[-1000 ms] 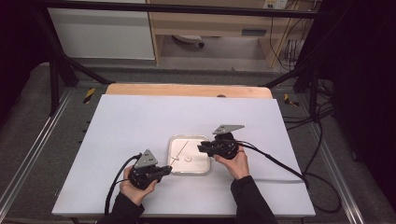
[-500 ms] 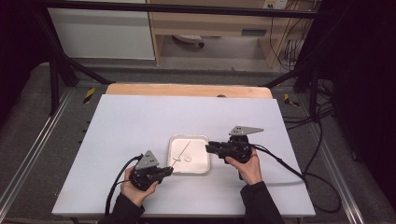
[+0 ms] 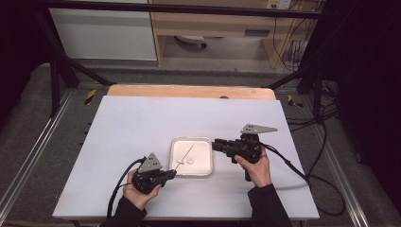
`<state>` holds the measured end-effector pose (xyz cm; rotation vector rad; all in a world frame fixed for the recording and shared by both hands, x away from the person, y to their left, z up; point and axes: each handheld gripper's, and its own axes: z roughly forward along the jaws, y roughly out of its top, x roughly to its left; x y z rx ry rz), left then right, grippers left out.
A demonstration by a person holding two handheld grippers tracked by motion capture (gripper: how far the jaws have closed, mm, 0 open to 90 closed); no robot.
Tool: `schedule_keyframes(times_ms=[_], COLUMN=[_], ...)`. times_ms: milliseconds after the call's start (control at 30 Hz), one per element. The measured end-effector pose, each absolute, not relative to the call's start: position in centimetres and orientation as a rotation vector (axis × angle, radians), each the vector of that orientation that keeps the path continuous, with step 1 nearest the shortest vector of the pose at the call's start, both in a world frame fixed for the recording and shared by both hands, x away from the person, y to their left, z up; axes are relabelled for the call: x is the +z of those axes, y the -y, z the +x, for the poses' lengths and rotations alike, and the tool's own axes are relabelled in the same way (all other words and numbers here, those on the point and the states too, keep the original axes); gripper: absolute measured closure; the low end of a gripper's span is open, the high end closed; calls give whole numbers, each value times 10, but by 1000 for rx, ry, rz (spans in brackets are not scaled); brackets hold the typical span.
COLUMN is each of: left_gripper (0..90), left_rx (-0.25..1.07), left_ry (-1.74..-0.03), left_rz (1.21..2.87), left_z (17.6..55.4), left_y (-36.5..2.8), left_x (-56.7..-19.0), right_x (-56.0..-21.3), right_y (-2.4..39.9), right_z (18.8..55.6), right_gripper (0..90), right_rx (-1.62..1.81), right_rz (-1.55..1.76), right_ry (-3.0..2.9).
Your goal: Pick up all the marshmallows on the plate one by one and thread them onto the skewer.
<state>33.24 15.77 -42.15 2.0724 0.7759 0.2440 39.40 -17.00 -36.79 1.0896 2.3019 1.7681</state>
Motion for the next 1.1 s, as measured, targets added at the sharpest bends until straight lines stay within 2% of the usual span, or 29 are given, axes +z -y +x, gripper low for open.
schedule_keyframes(times_ms=[567, 1100], left_gripper=[880, 881], left_rx=[246, 248], left_ry=[-764, -752], left_rz=[2071, 2068], left_z=[331, 330], left_y=[-157, -156], left_x=[-421, -420], right_x=[-349, -366], right_y=[150, 130], right_z=[401, 411], right_gripper=[742, 744], right_rx=[1867, 1900], right_rz=[1043, 1081], right_ry=[-2301, -2384])
